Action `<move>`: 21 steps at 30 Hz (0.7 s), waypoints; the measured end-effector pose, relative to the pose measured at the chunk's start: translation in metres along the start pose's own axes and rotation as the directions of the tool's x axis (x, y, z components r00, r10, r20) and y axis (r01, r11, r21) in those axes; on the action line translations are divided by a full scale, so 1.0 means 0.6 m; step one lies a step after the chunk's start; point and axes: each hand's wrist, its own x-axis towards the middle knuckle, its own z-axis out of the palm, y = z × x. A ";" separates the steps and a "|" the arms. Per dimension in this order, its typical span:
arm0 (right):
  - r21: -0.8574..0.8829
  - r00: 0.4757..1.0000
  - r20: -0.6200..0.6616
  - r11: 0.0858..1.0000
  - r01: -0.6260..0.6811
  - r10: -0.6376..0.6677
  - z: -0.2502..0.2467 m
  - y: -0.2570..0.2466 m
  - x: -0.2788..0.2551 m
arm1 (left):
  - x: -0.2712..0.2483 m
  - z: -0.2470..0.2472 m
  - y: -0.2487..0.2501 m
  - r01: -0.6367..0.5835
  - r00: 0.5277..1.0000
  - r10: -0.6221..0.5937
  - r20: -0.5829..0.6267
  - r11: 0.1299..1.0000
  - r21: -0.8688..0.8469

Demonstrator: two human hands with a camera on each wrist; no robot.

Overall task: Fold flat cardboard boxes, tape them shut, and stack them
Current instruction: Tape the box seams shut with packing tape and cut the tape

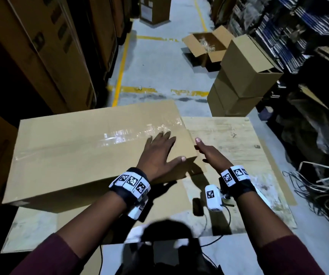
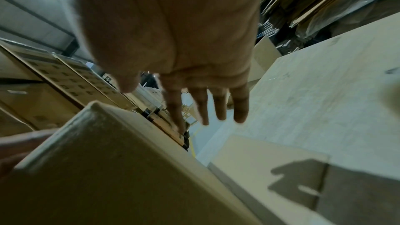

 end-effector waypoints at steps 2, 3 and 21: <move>-0.102 0.968 -0.249 0.995 0.010 -0.035 -0.026 0.047 -0.022 | 0.000 0.019 0.033 -0.131 0.984 0.100 -0.145 0.968 -0.216; -0.164 0.933 -0.359 0.986 -0.029 -0.032 -0.042 0.075 -0.034 | 0.000 0.031 0.058 -0.167 0.975 0.118 -0.188 0.948 -0.272; -0.144 0.948 -0.292 0.974 -0.175 0.127 -0.110 0.351 -0.114 | 0.035 0.425 0.224 0.768 0.640 -0.402 0.655 0.296 -0.568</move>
